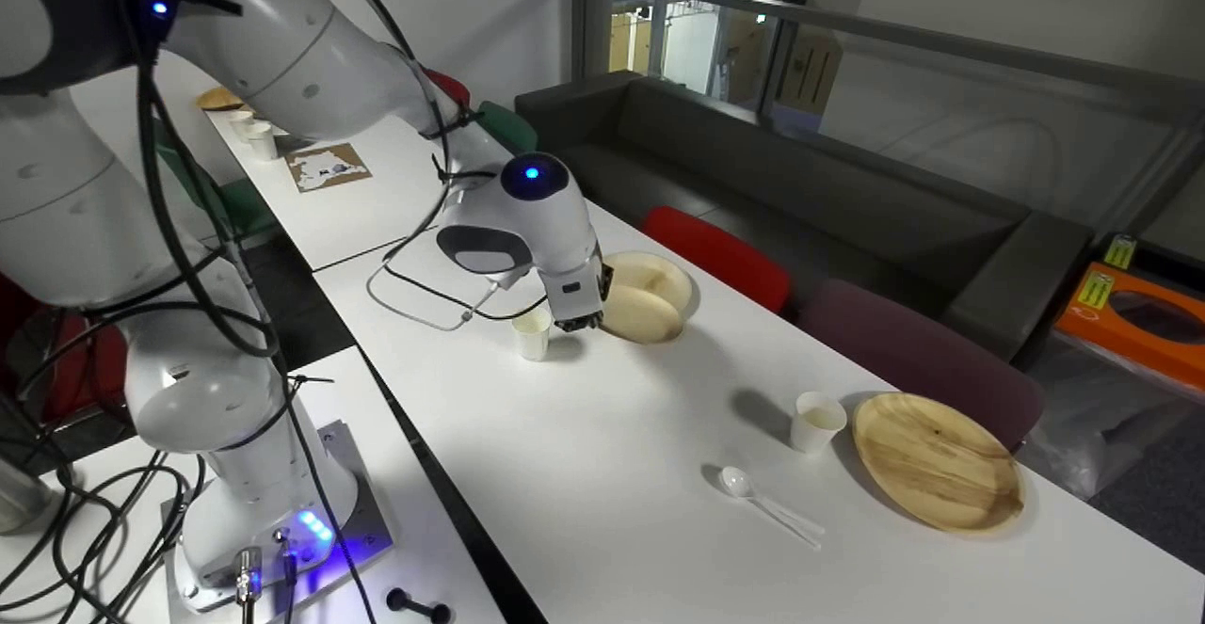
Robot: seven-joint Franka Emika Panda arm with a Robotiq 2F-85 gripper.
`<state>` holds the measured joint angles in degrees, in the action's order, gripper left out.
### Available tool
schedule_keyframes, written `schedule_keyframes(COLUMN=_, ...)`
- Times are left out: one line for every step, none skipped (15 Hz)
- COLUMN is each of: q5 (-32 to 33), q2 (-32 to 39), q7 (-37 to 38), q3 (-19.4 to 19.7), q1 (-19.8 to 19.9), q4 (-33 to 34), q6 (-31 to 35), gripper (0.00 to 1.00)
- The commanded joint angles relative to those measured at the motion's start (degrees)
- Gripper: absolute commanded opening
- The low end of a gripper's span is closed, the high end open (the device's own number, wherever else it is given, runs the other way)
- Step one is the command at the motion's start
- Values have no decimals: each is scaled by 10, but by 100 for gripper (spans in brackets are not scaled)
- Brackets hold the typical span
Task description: Move the plate to the left
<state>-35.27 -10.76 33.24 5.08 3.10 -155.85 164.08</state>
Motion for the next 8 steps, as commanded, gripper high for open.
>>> schedule_keyframes(q5=-41, q2=-142, q7=-64, q3=7, q1=-14, q4=-47, q6=-35, gripper=1)
schedule_keyframes(q5=-38, q2=-171, q7=-69, q3=4, q1=-12, q4=-53, q6=-49, gripper=1)
schedule_keyframes(q5=-24, q2=-201, q7=-73, q3=0, q1=-8, q4=-60, q6=-72, gripper=1)
schedule_keyframes(q5=-9, q2=-229, q7=-79, q3=-5, q1=-3, q4=-69, q6=-103, gripper=1)
schedule_keyframes(q5=26, q2=-231, q7=-76, q3=-9, q1=13, q4=-31, q6=-168, gripper=1)
schedule_keyframes(q5=49, q2=-253, q7=-81, q3=-11, q1=16, q4=-33, q6=-210, gripper=1)
schedule_keyframes(q5=73, q2=-270, q7=-77, q3=-14, q1=18, q4=-31, q6=-256, gripper=1)
schedule_keyframes(q5=95, q2=-304, q7=-79, q3=-14, q1=19, q4=-41, q6=-304, gripper=1)
